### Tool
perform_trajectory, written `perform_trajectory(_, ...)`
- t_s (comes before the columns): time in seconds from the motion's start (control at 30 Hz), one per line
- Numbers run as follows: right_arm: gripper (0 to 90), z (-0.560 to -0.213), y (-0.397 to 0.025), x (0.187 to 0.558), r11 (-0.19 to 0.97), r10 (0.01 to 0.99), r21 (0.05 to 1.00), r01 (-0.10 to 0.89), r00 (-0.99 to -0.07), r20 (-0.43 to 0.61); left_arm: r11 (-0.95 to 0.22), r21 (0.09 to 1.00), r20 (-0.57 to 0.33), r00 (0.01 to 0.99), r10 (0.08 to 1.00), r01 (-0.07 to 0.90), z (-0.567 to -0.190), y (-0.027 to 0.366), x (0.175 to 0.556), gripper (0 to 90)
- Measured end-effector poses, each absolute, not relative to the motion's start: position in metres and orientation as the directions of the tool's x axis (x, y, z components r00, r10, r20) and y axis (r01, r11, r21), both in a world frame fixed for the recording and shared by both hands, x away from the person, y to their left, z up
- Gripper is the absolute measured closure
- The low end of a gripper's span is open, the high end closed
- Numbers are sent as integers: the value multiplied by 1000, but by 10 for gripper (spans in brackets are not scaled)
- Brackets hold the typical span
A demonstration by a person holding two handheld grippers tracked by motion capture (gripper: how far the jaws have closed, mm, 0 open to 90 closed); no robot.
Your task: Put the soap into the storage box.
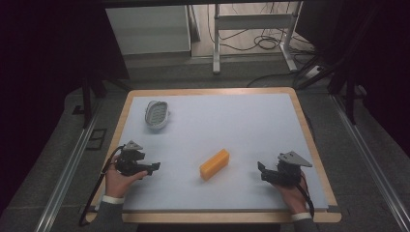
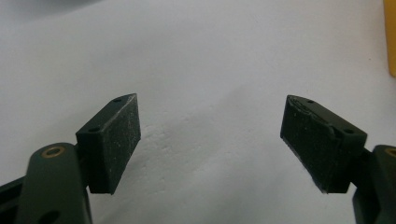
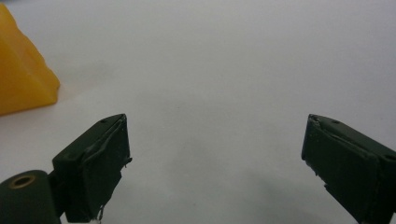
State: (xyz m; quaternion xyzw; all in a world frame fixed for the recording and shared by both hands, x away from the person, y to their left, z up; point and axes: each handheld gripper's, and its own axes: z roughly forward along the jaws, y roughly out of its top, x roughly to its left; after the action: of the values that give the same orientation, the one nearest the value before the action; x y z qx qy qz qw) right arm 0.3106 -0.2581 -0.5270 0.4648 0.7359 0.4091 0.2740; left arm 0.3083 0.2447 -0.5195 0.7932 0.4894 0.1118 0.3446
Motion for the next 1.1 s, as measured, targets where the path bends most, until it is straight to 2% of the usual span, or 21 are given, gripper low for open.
perform_trajectory(0.53, 90, -527, -258, 308, 227, 914, 867, 444, -404, -33, -282, 667, -174, 512, 841, 690, -512, 245, 304, 196)
perform_trajectory(1.1, 90, -527, -259, 308, 220, 917, 868, 445, -398, -29, -305, 687, -151, 541, 828, 660, -493, 238, 297, 179)
